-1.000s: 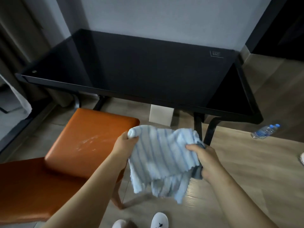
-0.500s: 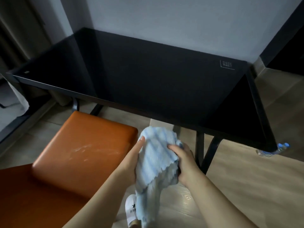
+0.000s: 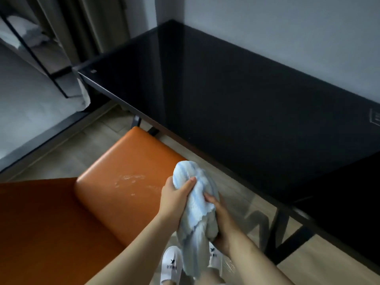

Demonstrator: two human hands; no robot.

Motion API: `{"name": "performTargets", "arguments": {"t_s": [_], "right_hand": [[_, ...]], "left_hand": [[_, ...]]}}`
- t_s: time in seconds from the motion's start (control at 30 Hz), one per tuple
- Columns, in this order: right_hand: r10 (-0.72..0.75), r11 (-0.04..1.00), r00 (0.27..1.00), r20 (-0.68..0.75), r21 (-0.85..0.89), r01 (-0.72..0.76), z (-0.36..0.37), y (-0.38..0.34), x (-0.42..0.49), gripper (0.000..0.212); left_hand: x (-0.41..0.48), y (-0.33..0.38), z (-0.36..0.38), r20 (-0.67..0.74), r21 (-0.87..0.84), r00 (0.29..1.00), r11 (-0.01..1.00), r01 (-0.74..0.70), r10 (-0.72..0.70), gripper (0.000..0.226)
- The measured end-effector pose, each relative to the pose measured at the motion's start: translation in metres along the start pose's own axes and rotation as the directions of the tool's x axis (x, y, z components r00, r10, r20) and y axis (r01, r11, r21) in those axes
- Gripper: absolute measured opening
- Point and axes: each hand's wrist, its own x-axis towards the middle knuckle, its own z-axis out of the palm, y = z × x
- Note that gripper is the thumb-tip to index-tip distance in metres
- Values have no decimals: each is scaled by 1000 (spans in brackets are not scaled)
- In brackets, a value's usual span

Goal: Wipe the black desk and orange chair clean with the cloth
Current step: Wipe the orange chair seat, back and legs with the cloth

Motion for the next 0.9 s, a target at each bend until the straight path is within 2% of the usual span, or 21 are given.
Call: {"name": "performTargets", "arguments": {"t_s": [0.1, 0.2, 0.33, 0.5, 0.67, 0.8, 0.9], "right_hand": [[30, 992, 1000, 0, -123, -30, 4, -16, 25, 43], [5, 968, 1000, 20, -252, 0, 4, -34, 44, 32], [-36, 882, 997, 72, -466, 65, 7, -51, 70, 47], [-138, 734, 989, 48, -665, 135, 17, -41, 106, 63], [-221, 504, 972, 84, -843, 187, 32, -24, 144, 54], [-315, 352, 946, 82, -915, 196, 59, -17, 176, 58], [-373, 277, 925, 74, -943, 187, 89, -14, 203, 60]], "left_hand": [[17, -2, -11, -124, 65, 991, 997, -42, 50, 37], [25, -11, -21, -257, 12, 966, 1000, 9, -5, 37], [33, -30, -35, -468, 70, 876, 984, 164, -113, 35], [34, -52, -62, -595, 181, 794, 942, 281, -123, 44], [42, -80, -101, -654, 303, 747, 866, 398, -115, 48], [60, -100, -139, -655, 361, 745, 815, 453, -124, 51], [80, -110, -167, -626, 401, 761, 766, 502, -171, 56]]}}
